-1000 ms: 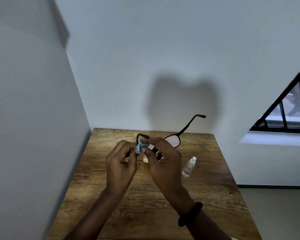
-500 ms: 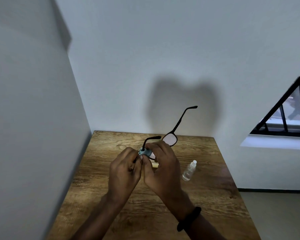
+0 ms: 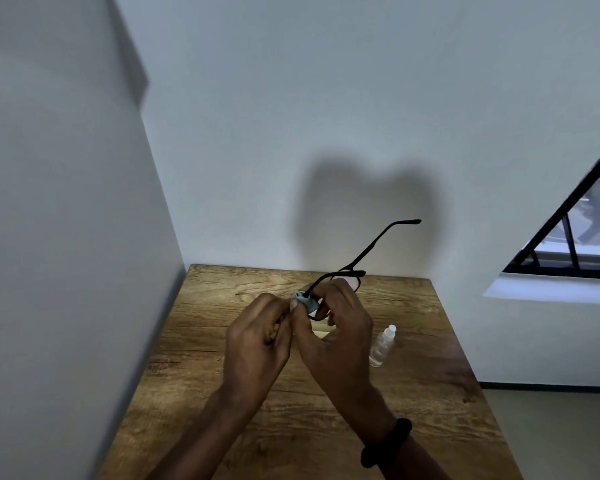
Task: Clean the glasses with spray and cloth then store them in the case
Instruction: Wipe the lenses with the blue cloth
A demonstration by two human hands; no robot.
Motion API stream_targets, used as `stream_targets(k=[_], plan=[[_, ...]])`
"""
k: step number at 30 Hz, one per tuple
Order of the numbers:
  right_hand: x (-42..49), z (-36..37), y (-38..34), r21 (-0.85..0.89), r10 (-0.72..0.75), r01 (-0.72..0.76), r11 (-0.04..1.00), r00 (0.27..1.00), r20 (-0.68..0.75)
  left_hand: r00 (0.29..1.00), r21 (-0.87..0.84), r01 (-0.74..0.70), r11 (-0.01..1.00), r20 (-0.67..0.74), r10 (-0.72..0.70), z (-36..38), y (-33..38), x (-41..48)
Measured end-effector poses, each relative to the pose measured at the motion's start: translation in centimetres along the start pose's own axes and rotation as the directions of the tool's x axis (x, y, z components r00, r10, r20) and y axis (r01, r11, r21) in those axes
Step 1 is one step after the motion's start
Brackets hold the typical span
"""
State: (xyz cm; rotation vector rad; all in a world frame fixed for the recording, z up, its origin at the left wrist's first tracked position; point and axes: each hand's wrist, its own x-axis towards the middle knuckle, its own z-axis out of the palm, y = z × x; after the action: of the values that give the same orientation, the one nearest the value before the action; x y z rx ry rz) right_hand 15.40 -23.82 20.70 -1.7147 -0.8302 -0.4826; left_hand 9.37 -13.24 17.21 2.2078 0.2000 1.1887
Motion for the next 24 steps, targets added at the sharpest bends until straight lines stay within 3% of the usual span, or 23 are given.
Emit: stream_targets(k=[24], plan=[[2.7,-3.7,-4.9,0.242,0.122,-0.084,0.967,0.982,-0.148,0.999,-0.039,-0.008,0.999,-0.039,0.007,-0.4,-0.4,-0.3]])
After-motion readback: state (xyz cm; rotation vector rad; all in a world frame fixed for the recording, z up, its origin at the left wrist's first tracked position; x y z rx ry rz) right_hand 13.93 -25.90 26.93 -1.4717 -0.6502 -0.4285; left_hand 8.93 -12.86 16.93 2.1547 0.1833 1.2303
